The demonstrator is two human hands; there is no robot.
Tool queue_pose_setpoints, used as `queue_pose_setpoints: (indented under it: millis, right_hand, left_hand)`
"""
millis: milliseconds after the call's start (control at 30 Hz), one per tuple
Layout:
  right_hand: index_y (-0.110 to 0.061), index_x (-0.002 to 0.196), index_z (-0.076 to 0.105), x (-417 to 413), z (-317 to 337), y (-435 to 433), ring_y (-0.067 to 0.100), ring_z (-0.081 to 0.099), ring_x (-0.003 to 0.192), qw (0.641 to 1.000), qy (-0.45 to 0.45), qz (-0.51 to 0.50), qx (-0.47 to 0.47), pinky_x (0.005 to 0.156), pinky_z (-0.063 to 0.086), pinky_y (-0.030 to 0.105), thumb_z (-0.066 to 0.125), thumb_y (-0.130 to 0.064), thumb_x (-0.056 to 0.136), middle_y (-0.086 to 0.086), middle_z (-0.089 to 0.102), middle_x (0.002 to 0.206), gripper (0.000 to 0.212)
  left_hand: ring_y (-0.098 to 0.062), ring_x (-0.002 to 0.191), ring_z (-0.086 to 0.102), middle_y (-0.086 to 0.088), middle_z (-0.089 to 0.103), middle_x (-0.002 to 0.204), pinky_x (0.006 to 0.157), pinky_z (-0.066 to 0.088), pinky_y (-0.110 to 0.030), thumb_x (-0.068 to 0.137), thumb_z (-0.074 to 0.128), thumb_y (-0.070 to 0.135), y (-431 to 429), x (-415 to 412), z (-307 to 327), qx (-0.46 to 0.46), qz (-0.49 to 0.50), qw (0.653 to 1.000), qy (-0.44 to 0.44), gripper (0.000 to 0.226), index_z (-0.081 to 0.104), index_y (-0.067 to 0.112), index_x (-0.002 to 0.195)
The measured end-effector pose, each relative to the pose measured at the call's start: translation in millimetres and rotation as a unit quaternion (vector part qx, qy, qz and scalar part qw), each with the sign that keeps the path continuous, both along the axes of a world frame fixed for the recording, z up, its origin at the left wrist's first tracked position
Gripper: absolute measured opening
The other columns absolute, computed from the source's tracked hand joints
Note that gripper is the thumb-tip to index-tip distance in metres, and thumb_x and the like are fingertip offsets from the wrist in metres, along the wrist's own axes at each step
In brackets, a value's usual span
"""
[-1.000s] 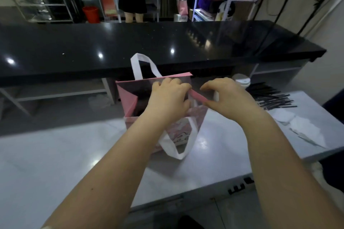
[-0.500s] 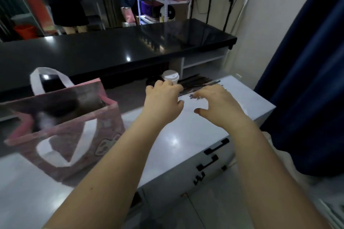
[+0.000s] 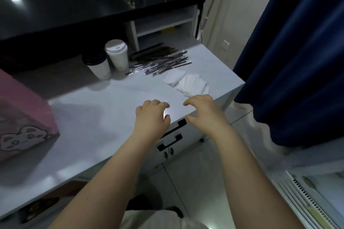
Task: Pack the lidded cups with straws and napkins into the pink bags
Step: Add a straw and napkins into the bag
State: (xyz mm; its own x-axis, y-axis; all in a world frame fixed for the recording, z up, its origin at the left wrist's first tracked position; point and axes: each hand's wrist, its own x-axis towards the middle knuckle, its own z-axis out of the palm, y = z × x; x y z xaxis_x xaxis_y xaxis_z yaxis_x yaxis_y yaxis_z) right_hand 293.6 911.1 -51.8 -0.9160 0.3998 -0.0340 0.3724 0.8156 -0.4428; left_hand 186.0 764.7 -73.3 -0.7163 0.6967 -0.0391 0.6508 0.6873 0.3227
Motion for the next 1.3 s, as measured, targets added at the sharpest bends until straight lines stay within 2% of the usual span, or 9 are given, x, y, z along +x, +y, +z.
queue_pose_setpoints:
  millis: [167, 500, 667, 800, 900, 1100, 1300]
  right_hand:
    - [-0.023, 0.126, 0.058, -27, -27, 23, 0.015, 0.036, 0.127, 1.0, 0.0, 0.018, -0.019, 0.104, 0.035, 0.036, 0.062, -0.024, 0.091, -0.007, 0.055, 0.131, 0.035]
    - [-0.023, 0.124, 0.06, -141, -41, 90, 0.018, 0.042, 0.121, 0.998, -0.046, 0.033, -0.02, 0.095, 0.036, 0.03, 0.064, -0.021, 0.087, -0.004, 0.059, 0.125, 0.037]
    - [-0.023, 0.122, 0.061, -194, -44, 120, 0.021, 0.042, 0.122, 0.997, -0.055, 0.047, 0.005, 0.098, 0.037, 0.034, 0.062, -0.019, 0.086, -0.003, 0.06, 0.125, 0.037]
    - [-0.021, 0.118, 0.063, -225, -52, 138, 0.023, 0.044, 0.117, 0.996, -0.044, 0.076, -0.003, 0.095, 0.038, 0.034, 0.064, -0.02, 0.085, -0.002, 0.061, 0.119, 0.033]
    - [-0.021, 0.117, 0.065, -250, -59, 160, 0.026, 0.046, 0.114, 0.994, -0.043, 0.093, 0.024, 0.093, 0.039, 0.035, 0.062, -0.02, 0.087, 0.0, 0.063, 0.117, 0.03]
    - [-0.021, 0.126, 0.061, -301, -77, 195, 0.027, 0.041, 0.115, 0.987, -0.036, 0.147, 0.055, 0.094, 0.036, 0.036, 0.057, -0.014, 0.089, 0.0, 0.059, 0.124, 0.038]
    - [-0.023, 0.127, 0.059, -339, -95, 210, 0.029, 0.036, 0.116, 0.973, -0.071, 0.209, 0.063, 0.092, 0.029, 0.04, 0.068, -0.035, 0.086, 0.002, 0.055, 0.123, 0.043]
  left_hand:
    - [-0.023, 0.123, 0.045, 0.004, 0.057, 0.129, 0.098, 0.032, -0.038, 0.093, 0.053, 0.032, 22, -25, -25, -0.004, 0.024, 1.0, -0.015, 0.035, 0.059, 0.028, 0.127]
    - [-0.03, 0.122, 0.039, -0.002, 0.057, 0.124, 0.095, 0.031, -0.038, 0.085, 0.059, 0.029, 96, -157, -49, 0.017, 0.09, 0.995, -0.047, 0.038, 0.061, 0.027, 0.124]
    - [-0.03, 0.117, 0.043, -0.003, 0.058, 0.122, 0.095, 0.035, -0.039, 0.082, 0.059, 0.026, 132, -203, -49, 0.031, 0.102, 0.994, -0.036, 0.04, 0.063, 0.028, 0.122]
    - [-0.029, 0.116, 0.045, -0.001, 0.058, 0.123, 0.093, 0.036, -0.04, 0.084, 0.058, 0.027, 148, -221, -52, 0.027, 0.109, 0.993, -0.038, 0.041, 0.061, 0.027, 0.126]
    - [-0.03, 0.115, 0.047, -0.003, 0.058, 0.122, 0.092, 0.038, -0.04, 0.086, 0.058, 0.028, 152, -234, -57, 0.033, 0.148, 0.988, -0.032, 0.041, 0.06, 0.025, 0.127]
    - [-0.029, 0.116, 0.047, -0.002, 0.06, 0.12, 0.091, 0.037, -0.04, 0.085, 0.061, 0.024, 154, -245, -59, 0.054, 0.239, 0.969, -0.031, 0.039, 0.063, 0.023, 0.124]
    - [-0.029, 0.11, 0.052, -0.002, 0.064, 0.114, 0.093, 0.041, -0.042, 0.082, 0.067, 0.018, 163, -226, -66, 0.078, 0.285, 0.955, -0.014, 0.033, 0.069, 0.019, 0.115]
